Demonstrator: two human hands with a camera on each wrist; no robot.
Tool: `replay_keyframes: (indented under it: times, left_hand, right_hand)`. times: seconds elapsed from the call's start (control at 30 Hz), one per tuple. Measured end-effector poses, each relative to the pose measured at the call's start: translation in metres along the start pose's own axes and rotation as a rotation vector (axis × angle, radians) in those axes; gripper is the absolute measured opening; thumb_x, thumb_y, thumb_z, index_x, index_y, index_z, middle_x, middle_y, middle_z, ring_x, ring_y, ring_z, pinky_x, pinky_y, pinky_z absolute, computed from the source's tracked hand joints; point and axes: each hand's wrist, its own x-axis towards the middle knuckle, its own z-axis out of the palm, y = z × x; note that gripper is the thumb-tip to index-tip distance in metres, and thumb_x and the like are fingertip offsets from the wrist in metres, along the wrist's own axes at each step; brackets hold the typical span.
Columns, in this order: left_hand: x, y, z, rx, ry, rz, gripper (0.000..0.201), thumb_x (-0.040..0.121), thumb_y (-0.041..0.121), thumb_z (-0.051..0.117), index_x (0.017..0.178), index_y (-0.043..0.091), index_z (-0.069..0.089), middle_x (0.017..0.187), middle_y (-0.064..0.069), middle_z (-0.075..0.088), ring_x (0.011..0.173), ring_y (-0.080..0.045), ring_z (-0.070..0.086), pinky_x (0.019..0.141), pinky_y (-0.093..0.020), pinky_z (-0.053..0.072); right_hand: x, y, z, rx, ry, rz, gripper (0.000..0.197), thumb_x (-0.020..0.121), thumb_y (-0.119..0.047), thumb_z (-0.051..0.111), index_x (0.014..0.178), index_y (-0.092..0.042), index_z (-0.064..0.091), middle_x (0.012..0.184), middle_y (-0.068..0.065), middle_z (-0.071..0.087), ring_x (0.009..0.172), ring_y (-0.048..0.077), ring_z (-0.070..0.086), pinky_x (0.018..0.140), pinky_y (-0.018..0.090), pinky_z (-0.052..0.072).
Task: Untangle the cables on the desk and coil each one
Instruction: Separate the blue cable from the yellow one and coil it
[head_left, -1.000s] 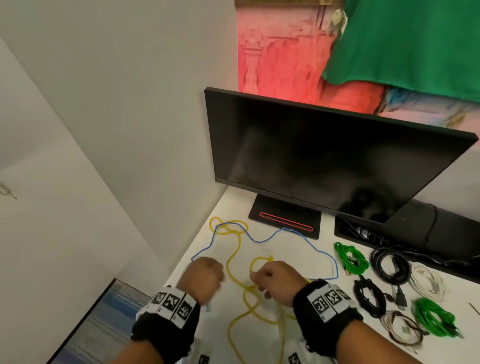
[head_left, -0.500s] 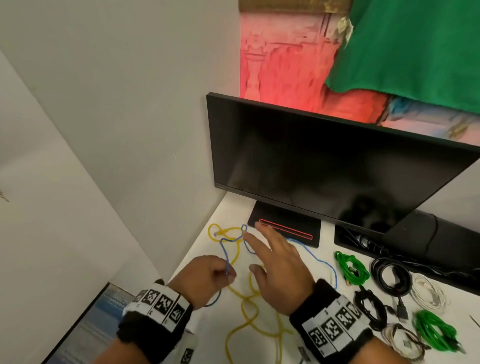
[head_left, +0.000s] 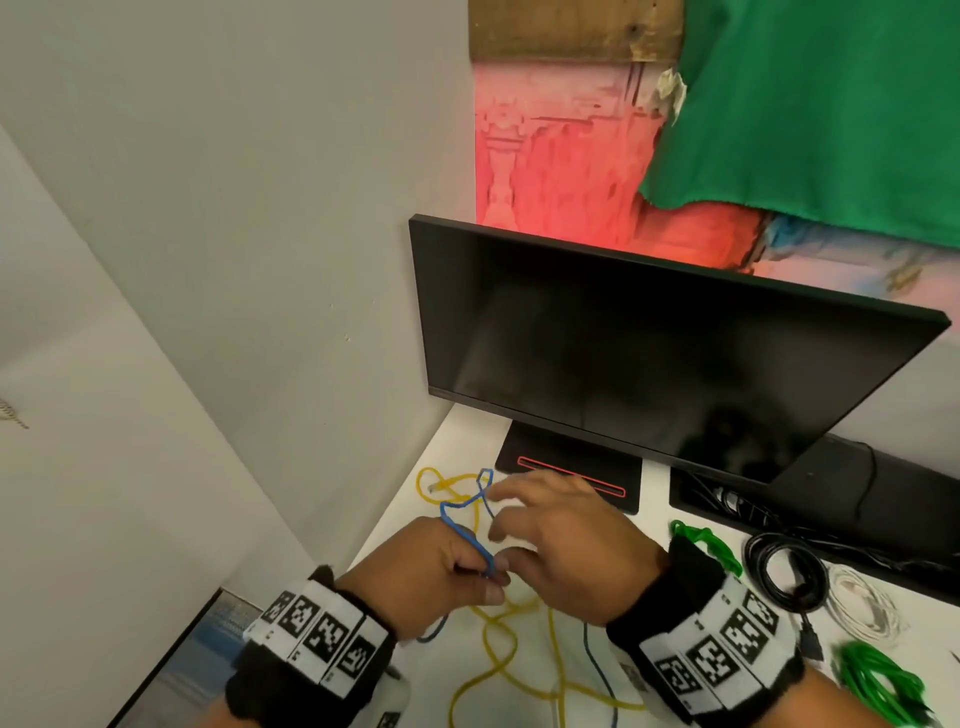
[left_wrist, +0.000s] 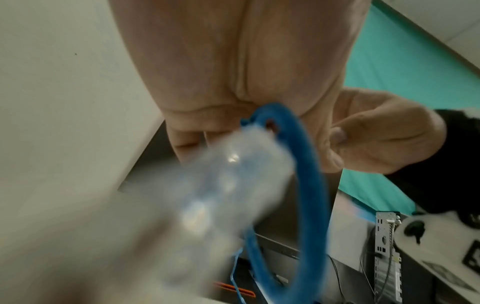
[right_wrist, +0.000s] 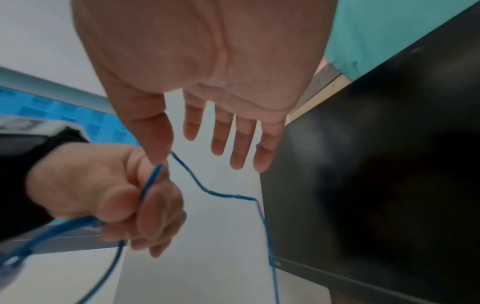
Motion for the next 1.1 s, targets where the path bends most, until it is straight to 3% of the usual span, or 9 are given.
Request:
replay_keyframes:
  times: [0.17, 0.33, 0.43, 0.53, 0.6, 0.73, 0.87, 1.0, 1.1]
  left_hand:
    - [0.004, 0.003, 0.004, 0.055, -0.07, 0.024, 0.01, 0.086, 0.023, 0.072, 0.091, 0.017, 0.079, 0.089, 0.008, 0.073, 0.087, -0.005, 0.065, 0.083, -0.023, 0.049]
    - [0.004, 0.0, 0.009, -0.003, -0.035, 0.014, 0.013, 0.081, 0.029, 0.075, 0.093, 0.035, 0.076, 0.08, 0.025, 0.068, 0.089, 0.008, 0.059, 0.077, -0.002, 0.038]
    - [0.005, -0.011, 0.007, -0.116, 0.074, -0.069, 0.026, 0.075, 0.032, 0.081, 0.094, 0.048, 0.073, 0.088, 0.022, 0.068, 0.086, 0.006, 0.06, 0.077, -0.007, 0.043]
    - [0.007, -0.032, 0.007, -0.051, 0.068, -0.274, 0.03, 0.077, 0.03, 0.08, 0.104, 0.036, 0.067, 0.097, 0.011, 0.067, 0.08, -0.002, 0.065, 0.075, -0.018, 0.052]
    - [0.005, -0.04, 0.012, -0.132, 0.05, -0.354, 0.01, 0.084, 0.032, 0.073, 0.086, 0.022, 0.072, 0.081, 0.004, 0.072, 0.07, -0.009, 0.067, 0.07, -0.031, 0.056]
    - [0.002, -0.039, 0.029, -0.536, 0.032, -0.403, 0.054, 0.078, 0.059, 0.063, 0.091, 0.007, 0.072, 0.084, -0.007, 0.071, 0.074, -0.02, 0.066, 0.063, -0.027, 0.05]
    - [0.007, -0.025, 0.033, -0.826, -0.035, -0.449, 0.064, 0.089, 0.06, 0.048, 0.088, 0.0, 0.072, 0.086, -0.023, 0.068, 0.073, -0.033, 0.067, 0.062, -0.031, 0.052]
    - [0.01, -0.019, 0.017, -1.207, 0.195, -0.361, 0.058, 0.078, 0.053, 0.048, 0.088, -0.001, 0.067, 0.079, -0.026, 0.063, 0.066, -0.035, 0.064, 0.058, -0.034, 0.048]
    - [0.005, -0.02, 0.008, -1.256, 0.213, -0.278, 0.054, 0.084, 0.055, 0.05, 0.084, 0.004, 0.068, 0.081, -0.024, 0.064, 0.072, -0.036, 0.065, 0.065, -0.037, 0.05]
  right_hand:
    - [-0.005, -0.01, -0.001, 0.063, -0.036, -0.096, 0.057, 0.088, -0.03, 0.051, 0.141, -0.044, 0.036, 0.147, -0.017, 0.043, 0.137, 0.012, 0.034, 0.107, 0.032, 0.03]
    - [-0.003, 0.0, -0.008, -0.129, -0.04, 0.043, 0.026, 0.093, -0.047, 0.052, 0.109, -0.032, 0.065, 0.112, -0.012, 0.055, 0.111, 0.017, 0.045, 0.09, 0.036, 0.036]
    - [-0.007, 0.004, -0.002, -0.197, -0.106, 0.089, 0.028, 0.091, -0.055, 0.053, 0.092, -0.028, 0.063, 0.092, -0.01, 0.047, 0.099, 0.019, 0.049, 0.077, 0.033, 0.032]
    - [-0.011, 0.01, -0.001, -0.06, -0.059, 0.215, 0.033, 0.091, -0.058, 0.054, 0.079, -0.028, 0.057, 0.083, -0.011, 0.047, 0.087, 0.015, 0.054, 0.07, 0.03, 0.036]
    - [-0.017, 0.018, 0.0, 0.025, 0.067, 0.271, 0.033, 0.092, -0.057, 0.053, 0.08, -0.027, 0.06, 0.084, -0.011, 0.053, 0.082, 0.012, 0.055, 0.072, 0.031, 0.044]
    - [-0.028, 0.023, 0.009, 0.122, 0.32, 0.332, 0.027, 0.095, -0.047, 0.057, 0.086, -0.026, 0.07, 0.083, -0.011, 0.059, 0.076, 0.011, 0.058, 0.069, 0.029, 0.047]
    - [-0.03, 0.022, 0.017, 0.147, 0.431, 0.384, 0.02, 0.094, -0.039, 0.062, 0.085, -0.024, 0.072, 0.079, -0.014, 0.056, 0.072, 0.008, 0.055, 0.066, 0.025, 0.044]
    - [-0.037, 0.023, 0.018, 0.144, 0.367, 0.391, 0.015, 0.09, -0.026, 0.059, 0.096, -0.024, 0.073, 0.091, -0.007, 0.065, 0.079, 0.014, 0.064, 0.07, 0.027, 0.05]
    - [-0.042, 0.026, 0.019, 0.177, 0.139, 0.42, 0.041, 0.083, -0.022, 0.047, 0.119, -0.027, 0.066, 0.111, -0.009, 0.061, 0.1, 0.013, 0.061, 0.086, 0.026, 0.049]
